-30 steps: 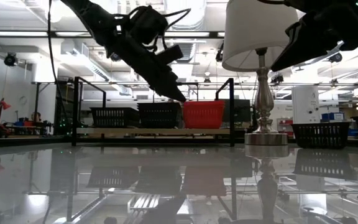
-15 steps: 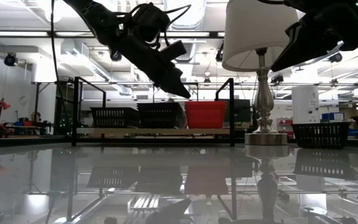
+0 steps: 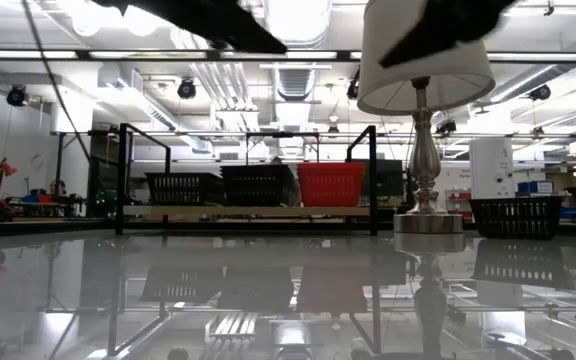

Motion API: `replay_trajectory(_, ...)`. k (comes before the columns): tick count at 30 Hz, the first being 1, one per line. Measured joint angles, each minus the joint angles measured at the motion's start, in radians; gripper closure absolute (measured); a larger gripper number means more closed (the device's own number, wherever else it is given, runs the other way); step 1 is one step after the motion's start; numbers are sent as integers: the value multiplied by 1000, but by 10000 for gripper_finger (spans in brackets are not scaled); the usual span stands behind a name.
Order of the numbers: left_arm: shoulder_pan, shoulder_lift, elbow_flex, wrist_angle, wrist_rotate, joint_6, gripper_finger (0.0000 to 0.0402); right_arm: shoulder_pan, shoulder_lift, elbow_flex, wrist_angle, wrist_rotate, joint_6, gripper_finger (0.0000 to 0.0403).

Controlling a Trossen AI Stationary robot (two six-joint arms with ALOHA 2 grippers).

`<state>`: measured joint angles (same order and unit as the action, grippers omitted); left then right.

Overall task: Stack baskets on shelf by color
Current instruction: Adjust the red bins on the shelf

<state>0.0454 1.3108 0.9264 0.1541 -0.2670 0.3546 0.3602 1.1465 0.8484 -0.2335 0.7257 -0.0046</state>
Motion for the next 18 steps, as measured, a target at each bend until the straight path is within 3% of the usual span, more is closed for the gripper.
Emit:
replay_trajectory(7,-28,-241,-167,50,-14,-35,401,-192,188,367,-263,-139,-89,394)
replay_trajectory(13,-36,-389,-325,190,-12,-35,401,-322,398,722,-382,-149,-110,394)
replay_trajectory(18,-36,-490,-390,229,-11,-35,401,-356,582,1017,-470,-149,-103,394)
